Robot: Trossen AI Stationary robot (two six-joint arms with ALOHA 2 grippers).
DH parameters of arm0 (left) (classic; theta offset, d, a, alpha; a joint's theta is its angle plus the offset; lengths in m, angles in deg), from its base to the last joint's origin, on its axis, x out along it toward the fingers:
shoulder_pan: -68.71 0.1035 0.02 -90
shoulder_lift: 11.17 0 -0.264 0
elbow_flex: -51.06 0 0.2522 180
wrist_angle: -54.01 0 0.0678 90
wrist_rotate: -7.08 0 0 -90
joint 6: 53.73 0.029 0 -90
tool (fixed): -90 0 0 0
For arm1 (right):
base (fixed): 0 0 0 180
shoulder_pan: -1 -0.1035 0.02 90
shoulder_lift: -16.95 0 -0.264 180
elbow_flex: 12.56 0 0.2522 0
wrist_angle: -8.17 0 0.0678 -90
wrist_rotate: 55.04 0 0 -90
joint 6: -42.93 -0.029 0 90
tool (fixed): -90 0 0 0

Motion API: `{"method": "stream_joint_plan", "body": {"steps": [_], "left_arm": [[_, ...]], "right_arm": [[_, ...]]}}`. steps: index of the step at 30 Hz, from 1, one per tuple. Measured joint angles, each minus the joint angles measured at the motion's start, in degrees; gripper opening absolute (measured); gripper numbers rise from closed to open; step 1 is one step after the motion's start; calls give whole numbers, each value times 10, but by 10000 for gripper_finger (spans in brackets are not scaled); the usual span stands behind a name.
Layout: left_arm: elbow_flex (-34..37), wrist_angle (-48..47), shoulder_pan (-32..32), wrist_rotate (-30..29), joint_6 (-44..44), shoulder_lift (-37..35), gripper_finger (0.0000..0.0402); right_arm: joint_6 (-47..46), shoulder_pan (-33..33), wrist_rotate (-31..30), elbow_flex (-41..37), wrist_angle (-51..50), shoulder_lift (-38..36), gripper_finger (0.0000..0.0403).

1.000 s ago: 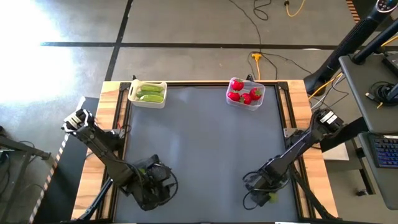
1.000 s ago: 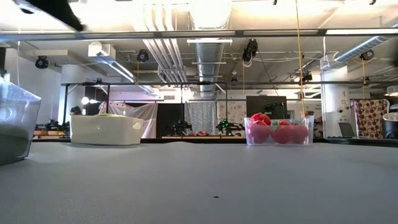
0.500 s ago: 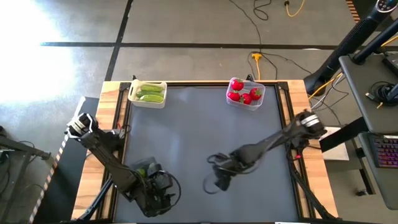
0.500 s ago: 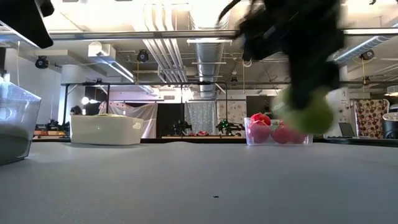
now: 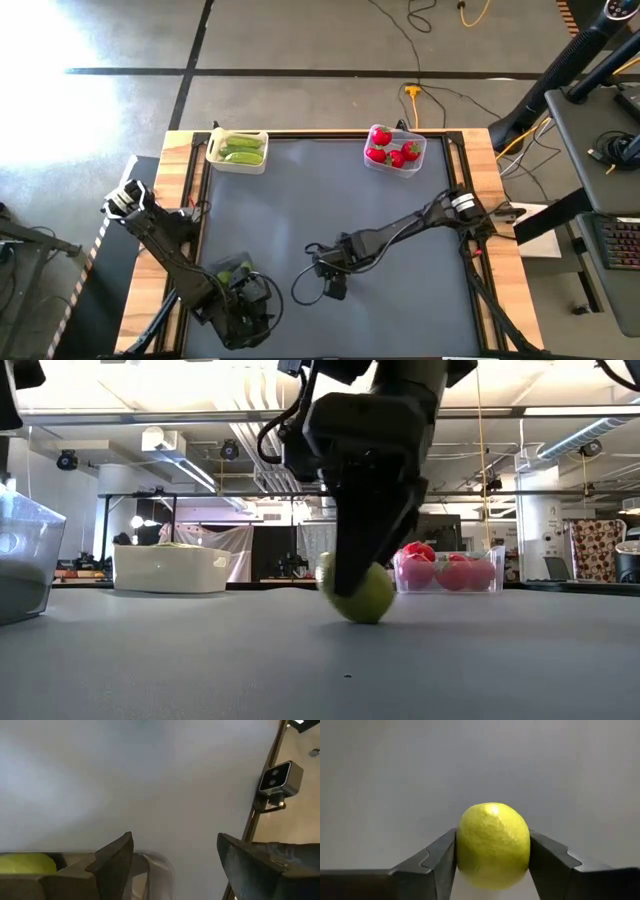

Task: Sort produce into baskets
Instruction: Put the lime into the black bin

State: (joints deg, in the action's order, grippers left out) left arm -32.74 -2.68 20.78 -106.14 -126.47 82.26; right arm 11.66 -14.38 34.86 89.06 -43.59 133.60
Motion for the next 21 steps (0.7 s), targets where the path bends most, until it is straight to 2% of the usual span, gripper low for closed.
{"method": "stream_joint_plan", "body": {"steps": [6,12,16,21], "left_arm": [[0,14,-10,-29,2,1,270],[-1,9,-18,-9,26,3,270],[0,9,-12,-24,78,2,270],[4,8,41,-78,177,2,270]], "right_arm": [[7,1,-45,12,-9,-2,257],[-56,-19,-54,23,-24,-39,324],[-138,-67,-95,23,-42,-69,355],[-269,-159,-138,23,-54,-90,363]]}}
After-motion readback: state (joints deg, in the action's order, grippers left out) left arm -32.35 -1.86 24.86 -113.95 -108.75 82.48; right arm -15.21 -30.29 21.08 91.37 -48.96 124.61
